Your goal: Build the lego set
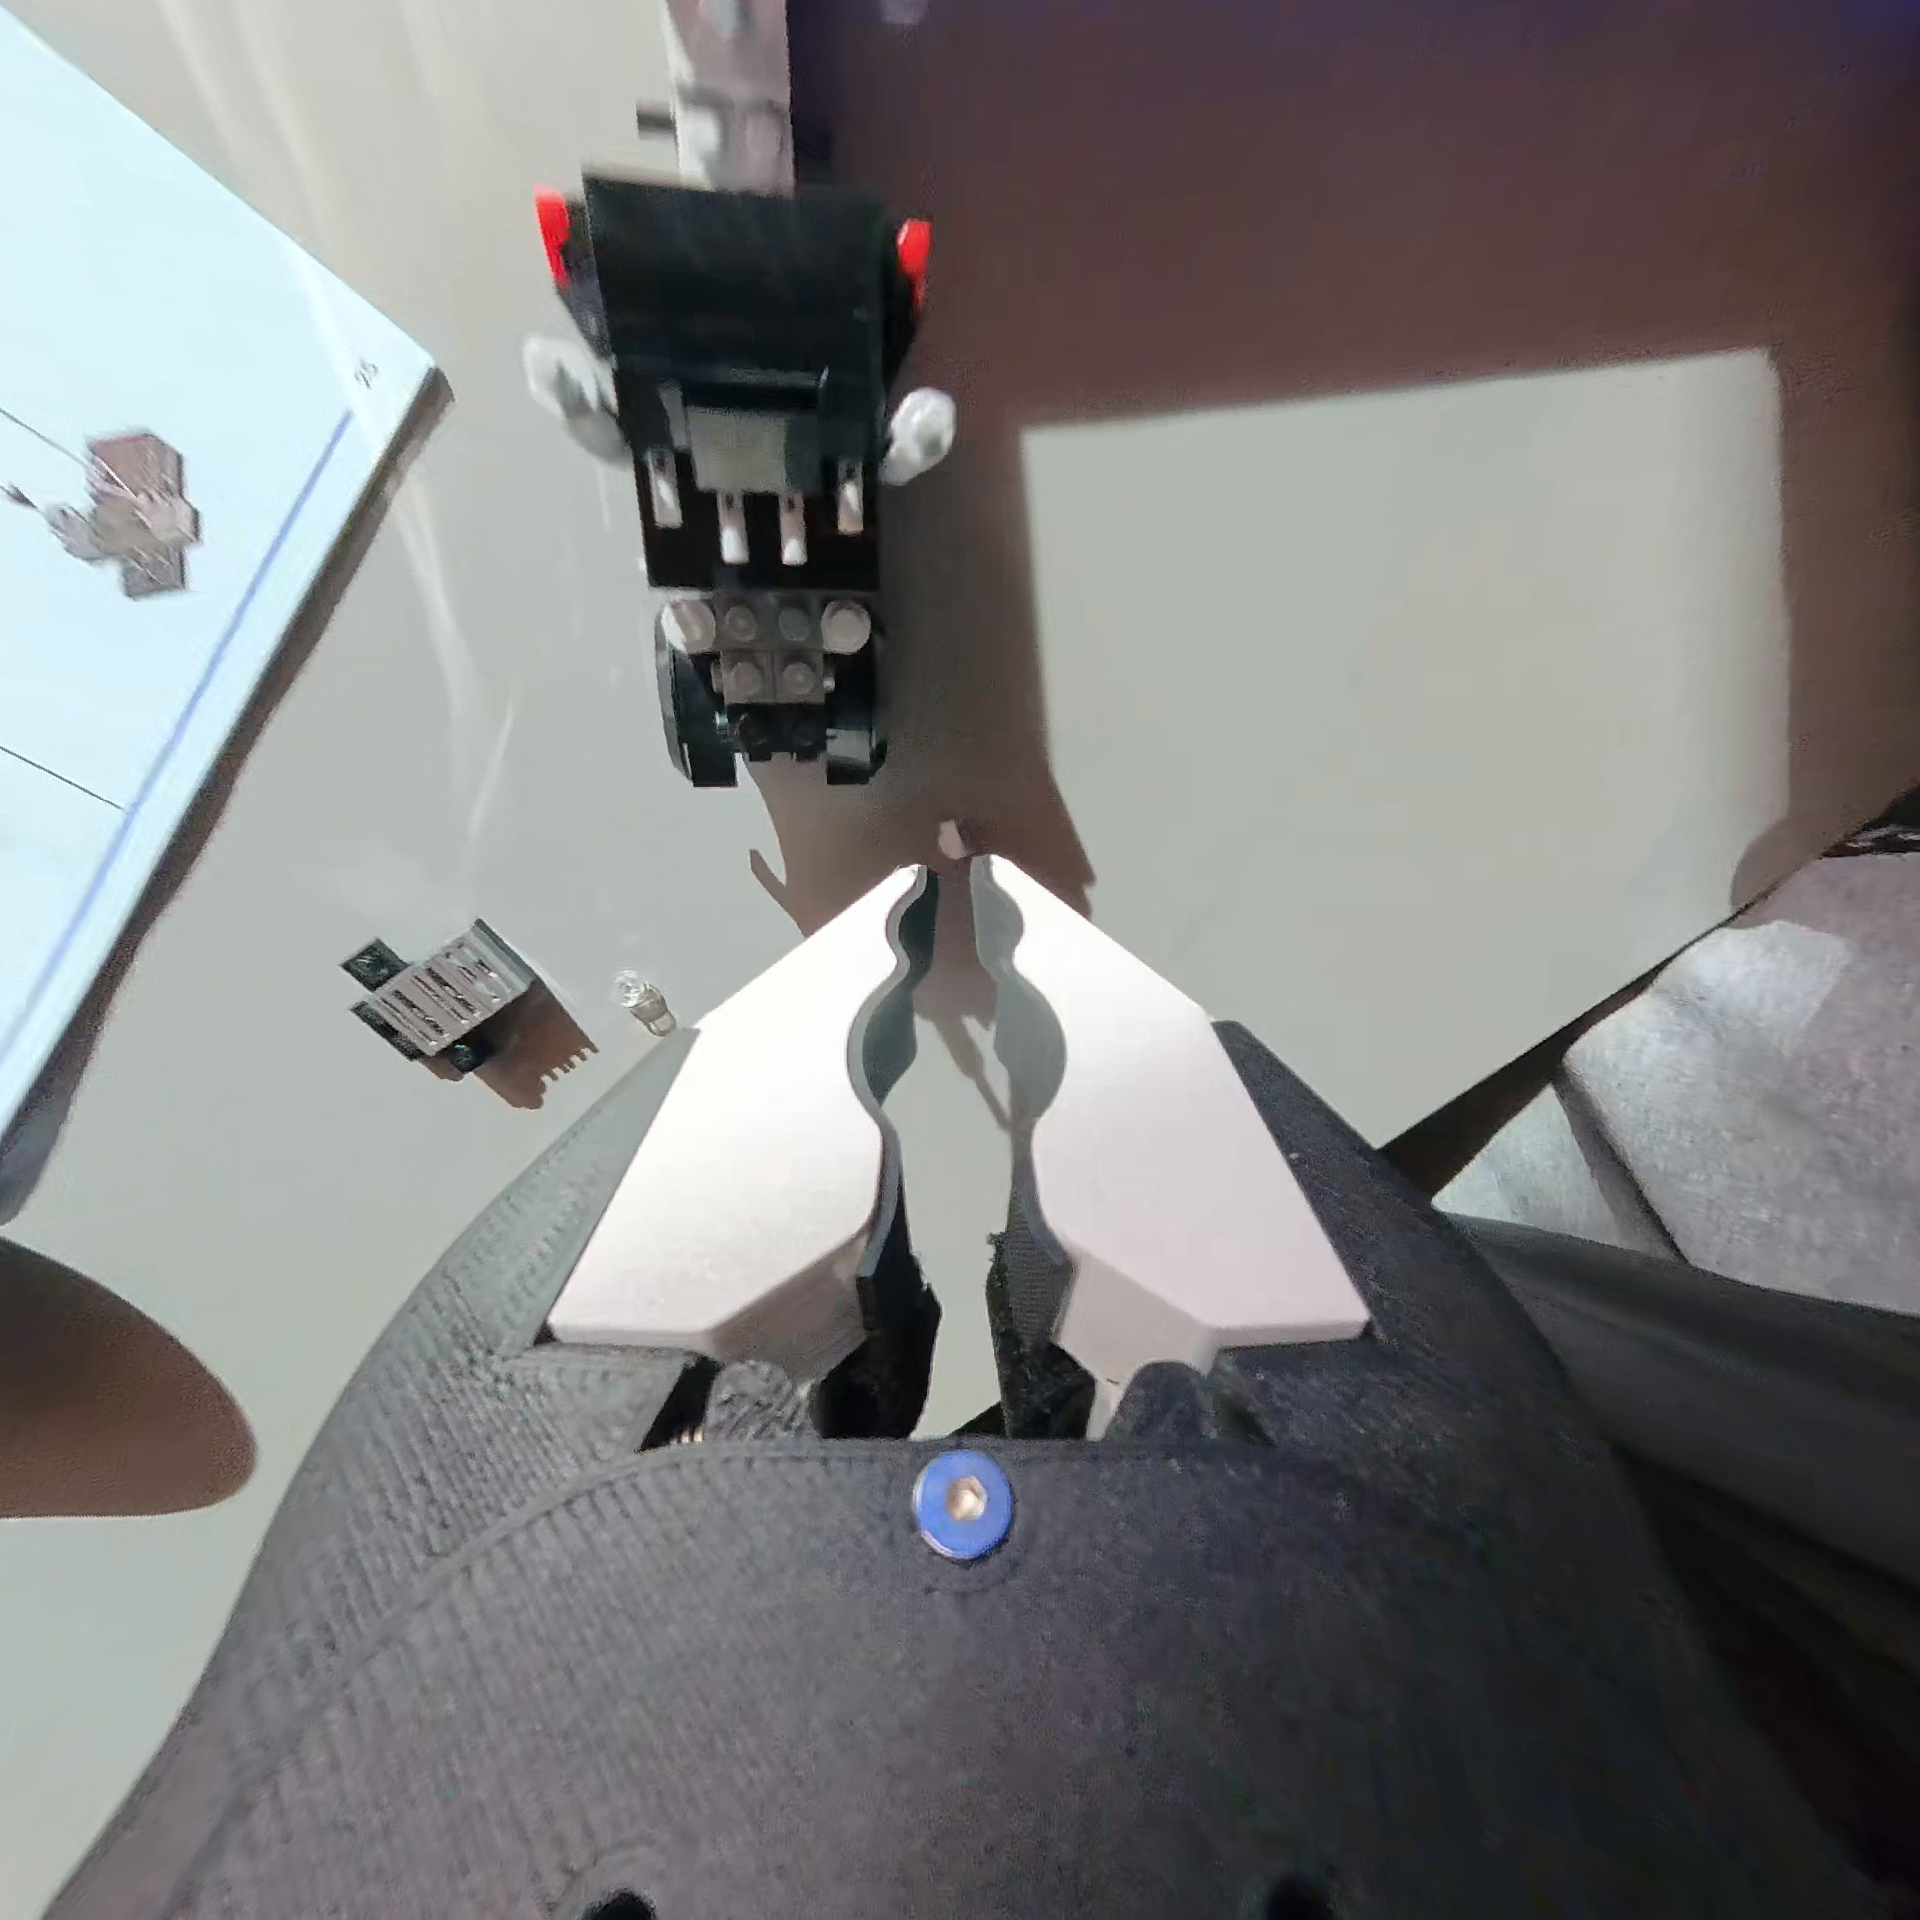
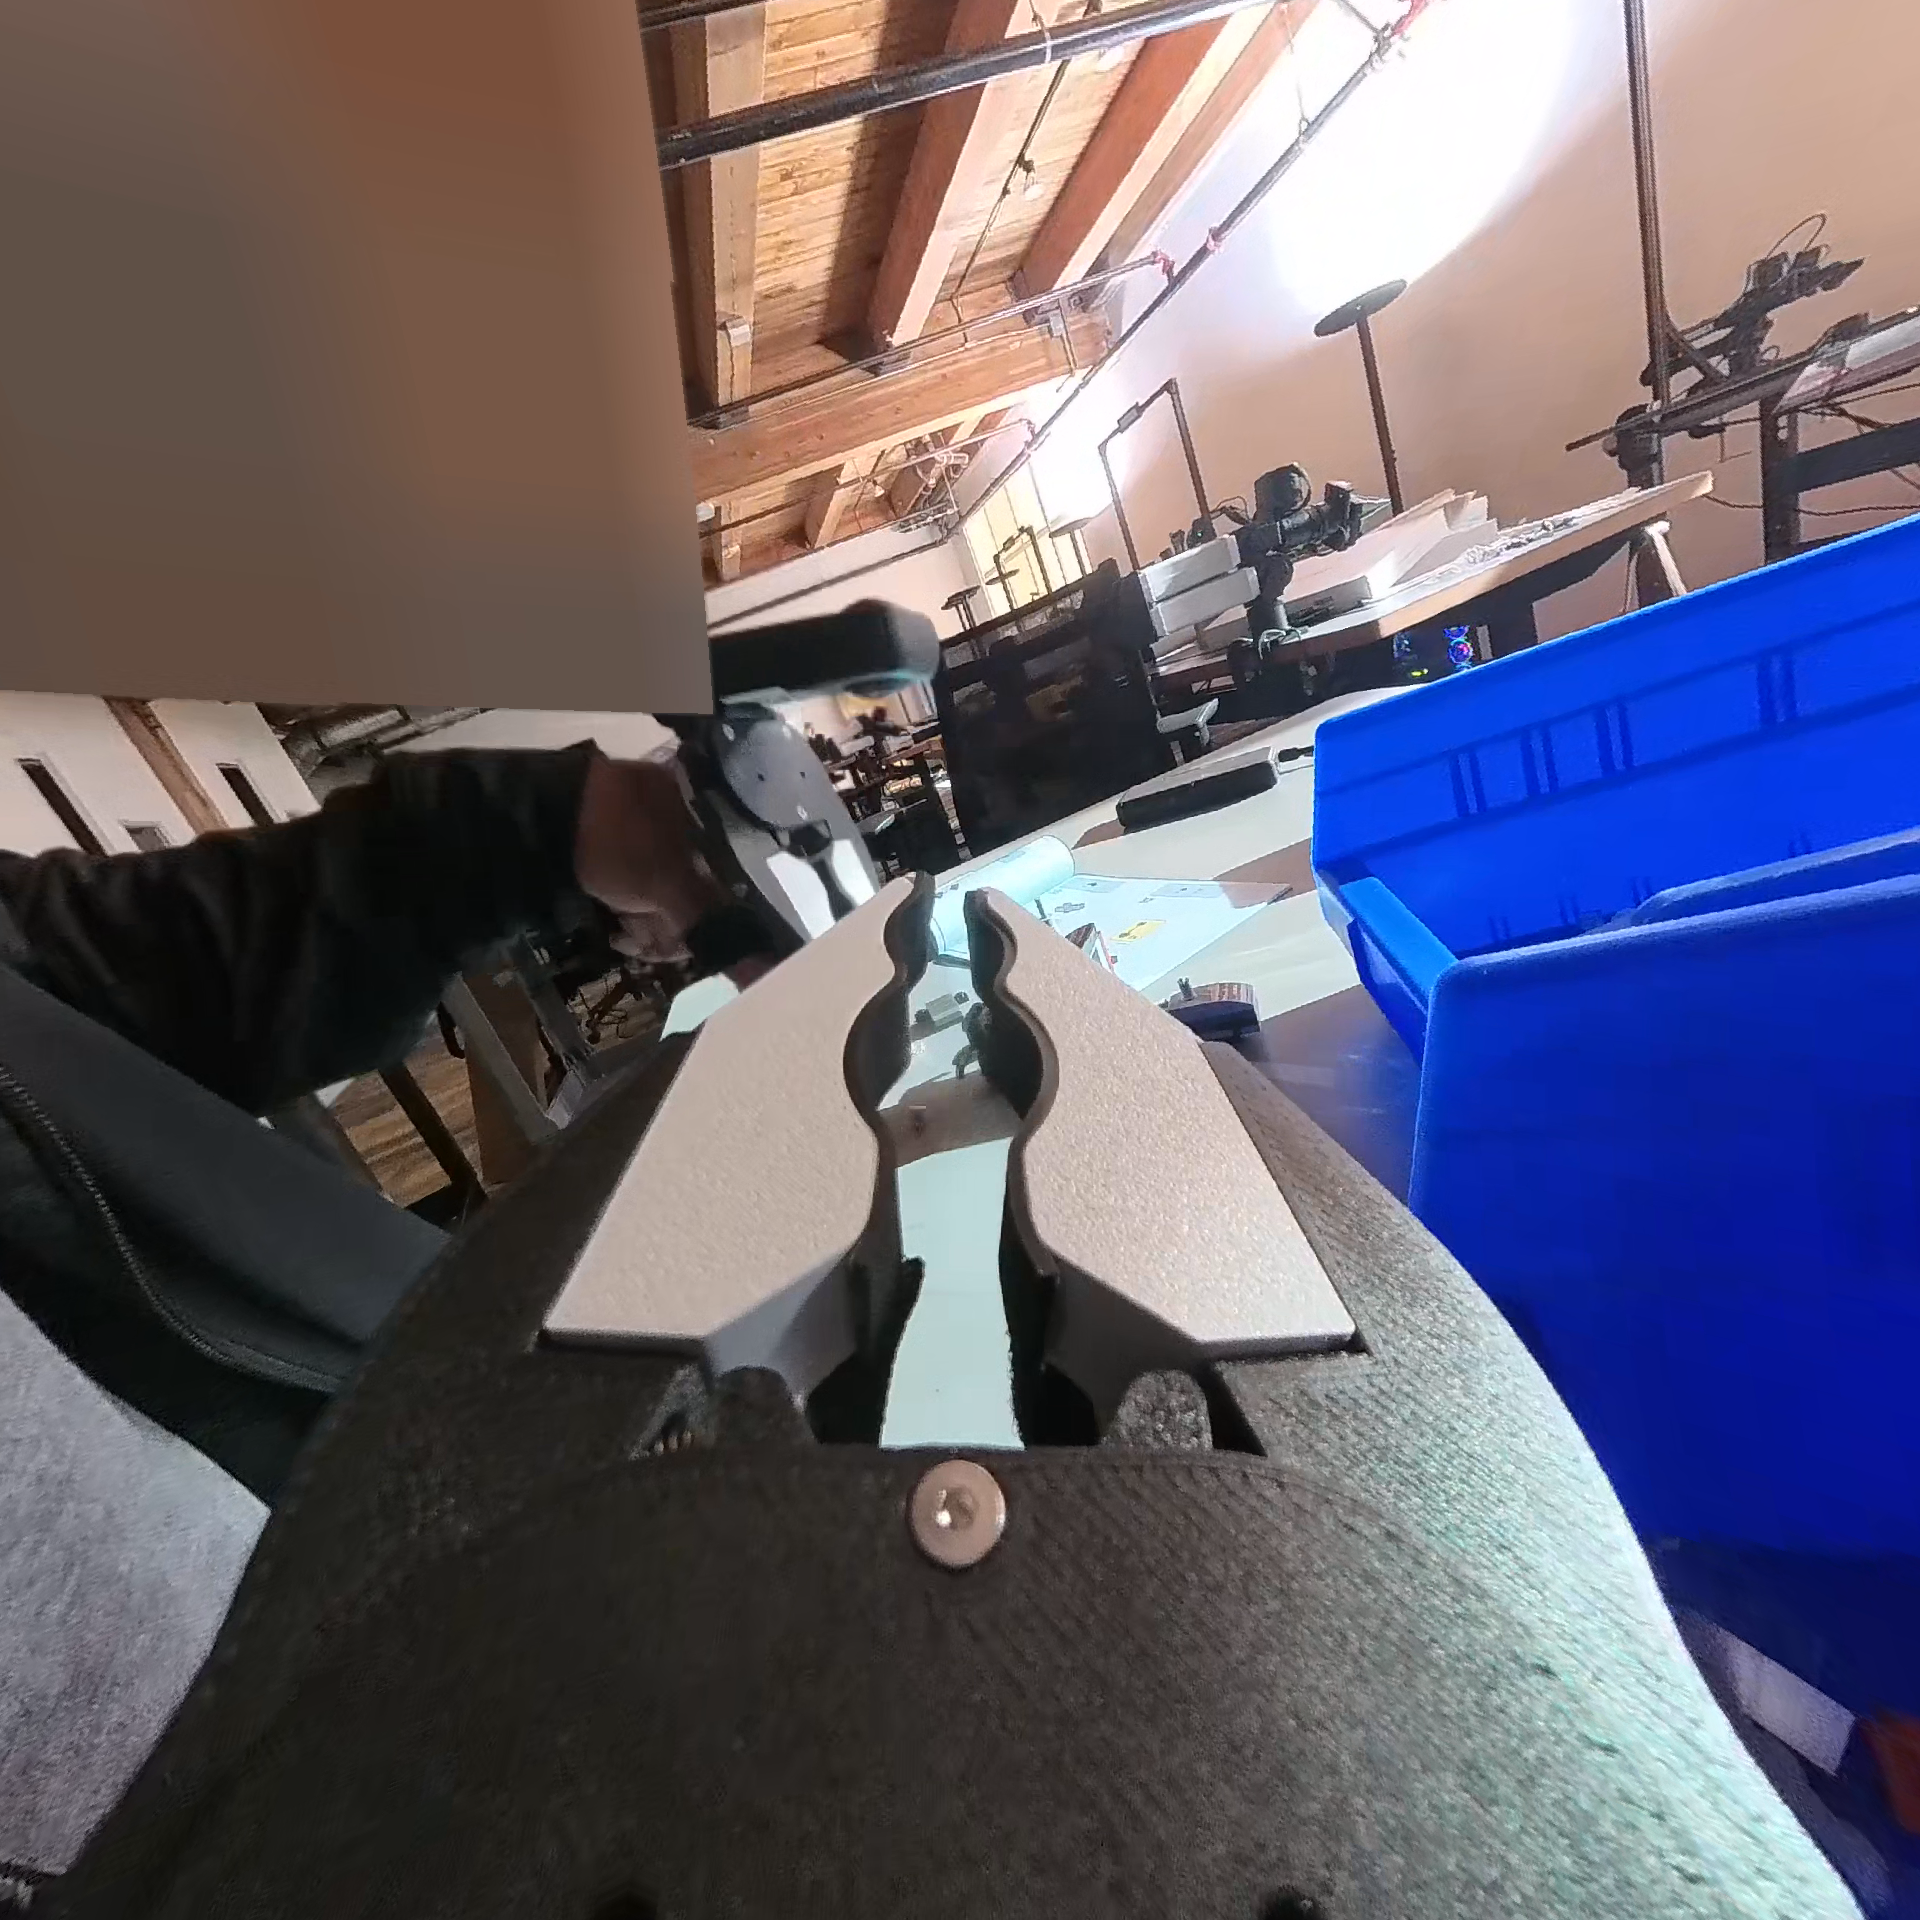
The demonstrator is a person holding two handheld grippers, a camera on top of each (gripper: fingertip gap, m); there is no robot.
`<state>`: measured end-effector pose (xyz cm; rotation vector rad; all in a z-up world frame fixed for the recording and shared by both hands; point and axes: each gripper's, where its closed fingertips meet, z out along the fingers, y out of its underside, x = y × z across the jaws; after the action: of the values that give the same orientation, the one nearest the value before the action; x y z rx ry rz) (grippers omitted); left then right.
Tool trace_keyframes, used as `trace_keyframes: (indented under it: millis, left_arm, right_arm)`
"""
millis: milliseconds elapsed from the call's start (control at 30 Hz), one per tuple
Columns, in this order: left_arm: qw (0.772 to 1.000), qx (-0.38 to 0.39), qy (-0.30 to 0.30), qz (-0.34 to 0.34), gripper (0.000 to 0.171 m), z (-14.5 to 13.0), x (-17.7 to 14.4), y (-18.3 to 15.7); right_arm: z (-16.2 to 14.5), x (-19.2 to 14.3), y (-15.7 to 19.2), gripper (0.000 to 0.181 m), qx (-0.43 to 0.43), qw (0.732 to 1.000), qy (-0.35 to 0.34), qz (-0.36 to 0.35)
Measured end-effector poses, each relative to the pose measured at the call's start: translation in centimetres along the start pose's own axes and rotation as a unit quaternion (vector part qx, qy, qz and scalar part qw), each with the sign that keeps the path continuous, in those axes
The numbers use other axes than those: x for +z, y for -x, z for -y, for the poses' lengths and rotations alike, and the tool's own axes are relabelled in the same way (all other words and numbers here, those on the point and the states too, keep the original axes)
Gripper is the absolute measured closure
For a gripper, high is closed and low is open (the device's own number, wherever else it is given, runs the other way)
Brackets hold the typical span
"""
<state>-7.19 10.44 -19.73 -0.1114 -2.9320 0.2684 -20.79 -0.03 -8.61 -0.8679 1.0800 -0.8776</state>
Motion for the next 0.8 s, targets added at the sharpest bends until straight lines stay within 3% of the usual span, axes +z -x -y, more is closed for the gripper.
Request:
trace_keyframes:
  millis: [100, 267, 367, 467, 600, 700, 800]
  left_arm:
    - [0.999, 0.032, -0.026, -0.008, 0.162, 2.6, -2.3, -1.1]
    - [0.985, 0.115, -0.130, -0.021, 0.159, 13.3, -5.6, -4.4]
    - [0.979, 0.142, -0.144, -0.001, 0.155, 19.6, -4.3, -4.9]
    - [0.981, 0.161, -0.097, 0.043, 0.151, 23.8, -0.6, -3.5]
    - [0.974, 0.199, 0.031, 0.106, 0.148, 24.4, 4.3, 0.1]
    - [0.953, 0.246, 0.094, 0.148, 0.148, 23.9, 5.2, 2.0]
    - [0.939, 0.286, 0.126, 0.143, 0.149, 23.4, 5.5, 1.9]
  right_arm:
    - [0.0, 0.0, 0.0, 0.175, 0.002, 1.000, 0.000, 0.001]
    - [-0.1, 0.0, 0.1, 0.175, 0.003, 1.000, 0.003, 0.003]
    - [-0.1, 0.0, 0.1, 0.174, 0.001, 1.000, 0.003, 0.003]
    - [-0.1, 0.1, 0.2, 0.174, -0.002, 1.000, 0.004, 0.005]
    - [-0.2, 0.1, 0.4, 0.174, -0.005, 1.000, 0.006, 0.009]
    - [-0.2, 0.1, 0.5, 0.174, -0.002, 1.000, 0.006, 0.014]
    - [-0.2, 0.1, 0.5, 0.174, 0.006, 1.000, 0.007, 0.020]
